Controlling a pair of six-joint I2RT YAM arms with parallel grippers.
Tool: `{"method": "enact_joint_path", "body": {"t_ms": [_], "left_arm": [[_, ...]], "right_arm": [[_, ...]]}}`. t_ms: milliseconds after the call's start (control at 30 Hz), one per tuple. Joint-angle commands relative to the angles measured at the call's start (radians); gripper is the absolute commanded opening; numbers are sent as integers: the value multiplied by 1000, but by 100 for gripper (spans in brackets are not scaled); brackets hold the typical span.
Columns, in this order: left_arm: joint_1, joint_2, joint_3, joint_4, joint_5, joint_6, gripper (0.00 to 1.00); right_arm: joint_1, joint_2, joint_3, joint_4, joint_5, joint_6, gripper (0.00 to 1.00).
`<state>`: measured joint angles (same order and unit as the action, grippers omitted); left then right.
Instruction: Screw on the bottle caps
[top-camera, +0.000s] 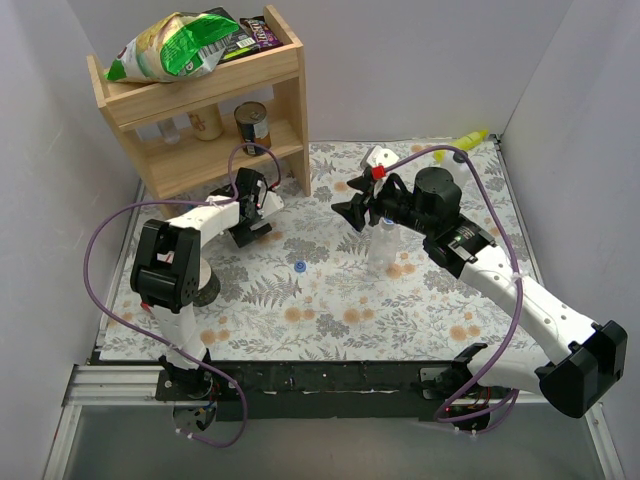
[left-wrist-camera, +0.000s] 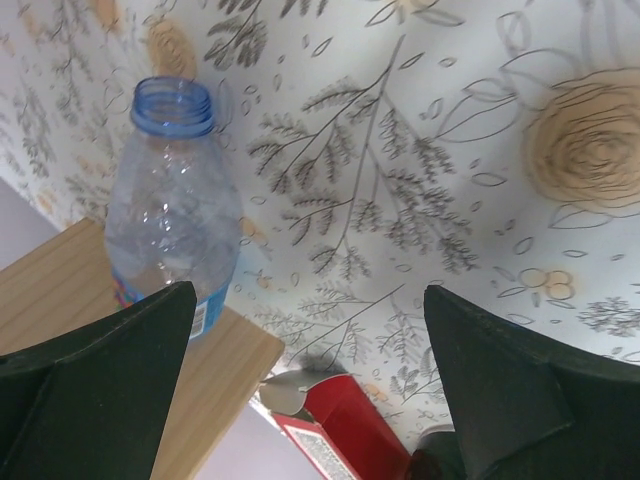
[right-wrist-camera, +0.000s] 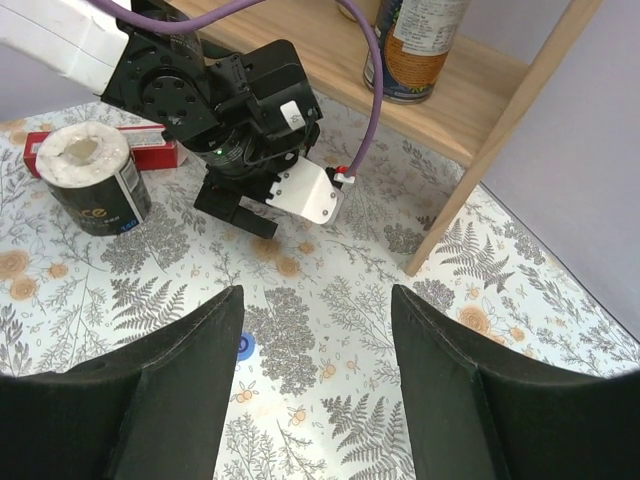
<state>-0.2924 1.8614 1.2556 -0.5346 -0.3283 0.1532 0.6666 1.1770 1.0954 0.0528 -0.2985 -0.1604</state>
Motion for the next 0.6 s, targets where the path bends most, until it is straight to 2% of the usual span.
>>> {"method": "enact_joint_path", "body": {"t_ms": [0, 567], "left_arm": [[15, 10, 33, 21, -71, 8, 98], [75, 74, 42, 177, -149, 120, 98]], "right_arm": [[-9, -19, -2, 42, -19, 21, 68], [-18, -24, -32, 47, -31, 48, 68]]}}
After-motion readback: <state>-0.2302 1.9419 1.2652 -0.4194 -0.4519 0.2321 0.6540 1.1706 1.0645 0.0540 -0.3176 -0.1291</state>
